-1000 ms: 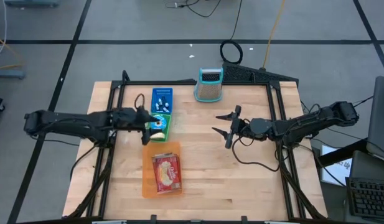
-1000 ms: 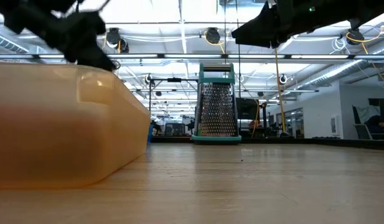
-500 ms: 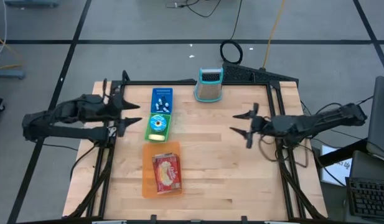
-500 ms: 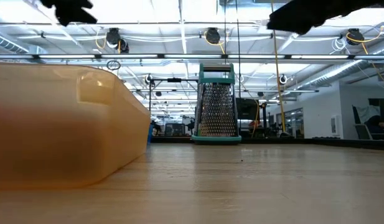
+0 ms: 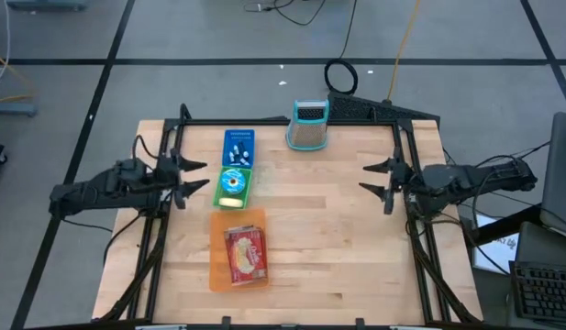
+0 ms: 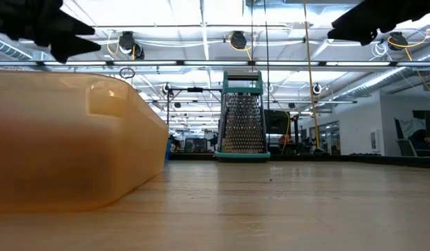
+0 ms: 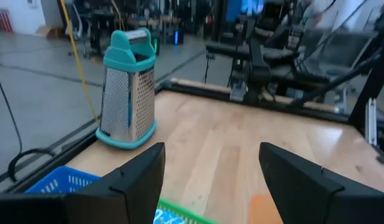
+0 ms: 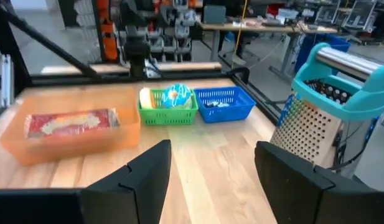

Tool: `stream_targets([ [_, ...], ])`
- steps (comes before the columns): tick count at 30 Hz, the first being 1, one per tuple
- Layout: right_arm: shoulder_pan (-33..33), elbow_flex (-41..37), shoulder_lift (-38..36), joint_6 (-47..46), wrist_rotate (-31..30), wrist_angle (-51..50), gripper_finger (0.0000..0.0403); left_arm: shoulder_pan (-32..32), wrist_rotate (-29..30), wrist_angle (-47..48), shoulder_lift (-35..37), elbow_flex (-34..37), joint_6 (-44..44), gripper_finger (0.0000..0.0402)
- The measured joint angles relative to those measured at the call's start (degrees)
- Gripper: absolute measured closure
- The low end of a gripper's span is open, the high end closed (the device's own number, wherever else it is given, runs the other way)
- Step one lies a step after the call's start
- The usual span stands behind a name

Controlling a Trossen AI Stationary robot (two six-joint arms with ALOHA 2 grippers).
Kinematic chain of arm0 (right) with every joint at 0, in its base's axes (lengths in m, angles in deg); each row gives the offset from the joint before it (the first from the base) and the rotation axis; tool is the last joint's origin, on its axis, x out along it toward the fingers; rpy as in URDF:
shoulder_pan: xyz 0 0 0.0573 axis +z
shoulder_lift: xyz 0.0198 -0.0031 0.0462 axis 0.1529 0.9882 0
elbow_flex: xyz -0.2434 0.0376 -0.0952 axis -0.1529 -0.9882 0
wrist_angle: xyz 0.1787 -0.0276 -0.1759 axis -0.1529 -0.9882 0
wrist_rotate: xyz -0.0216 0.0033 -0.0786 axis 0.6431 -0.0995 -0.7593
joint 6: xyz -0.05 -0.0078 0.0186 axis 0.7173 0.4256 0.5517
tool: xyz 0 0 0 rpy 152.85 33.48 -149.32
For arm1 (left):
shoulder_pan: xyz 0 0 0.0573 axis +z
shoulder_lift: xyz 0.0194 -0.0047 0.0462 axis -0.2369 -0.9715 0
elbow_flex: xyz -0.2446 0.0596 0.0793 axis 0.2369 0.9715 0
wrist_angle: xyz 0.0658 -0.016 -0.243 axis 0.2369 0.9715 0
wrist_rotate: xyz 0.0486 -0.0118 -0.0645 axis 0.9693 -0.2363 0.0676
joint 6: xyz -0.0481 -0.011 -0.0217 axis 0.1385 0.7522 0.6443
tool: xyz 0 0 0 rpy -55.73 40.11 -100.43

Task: Pick & Place Food Item
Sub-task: Return to Home Position

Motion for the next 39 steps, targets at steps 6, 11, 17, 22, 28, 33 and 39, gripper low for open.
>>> stream_targets([
  [6, 0.0, -4.53, -3.86, -0.02, 0.03, 4.56, 0.0179, 0.0, -0.1, -5.24, 6.06, 7.37, 1.66, 0.0144],
  [11, 0.0, -8.07, -8.75, -0.02, 0.06, 6.39, 0.0183, -0.01, 0.13, -11.74, 7.29, 13.15, 1.44, 0.0144],
  [17, 0.0, -11.02, -15.57, 0.0, 0.13, 6.9, 0.0179, 0.0, 0.55, -17.82, 7.27, 17.6, 0.83, 0.0144],
  [22, 0.0, -14.6, -19.38, -1.4, 0.16, 6.86, 0.0182, 0.0, 0.56, -19.63, 7.27, 18.66, 0.82, 0.0144],
  [28, 0.0, -17.9, -22.28, -0.97, 0.14, 7.3, 0.0181, 0.0, 1.03, -19.63, 7.18, 18.66, 0.82, 0.0144],
  [33, 0.0, -21.6, -24.58, 0.6, 0.16, 11.37, 0.018, 0.0, 1.03, -19.48, 7.14, 18.68, 0.89, 0.0144],
  [39, 0.0, -23.55, -25.17, 0.68, 0.17, 11.56, 0.0183, 0.0, 0.88, -16.02, 7.04, 18.66, 4.78, 0.0144],
])
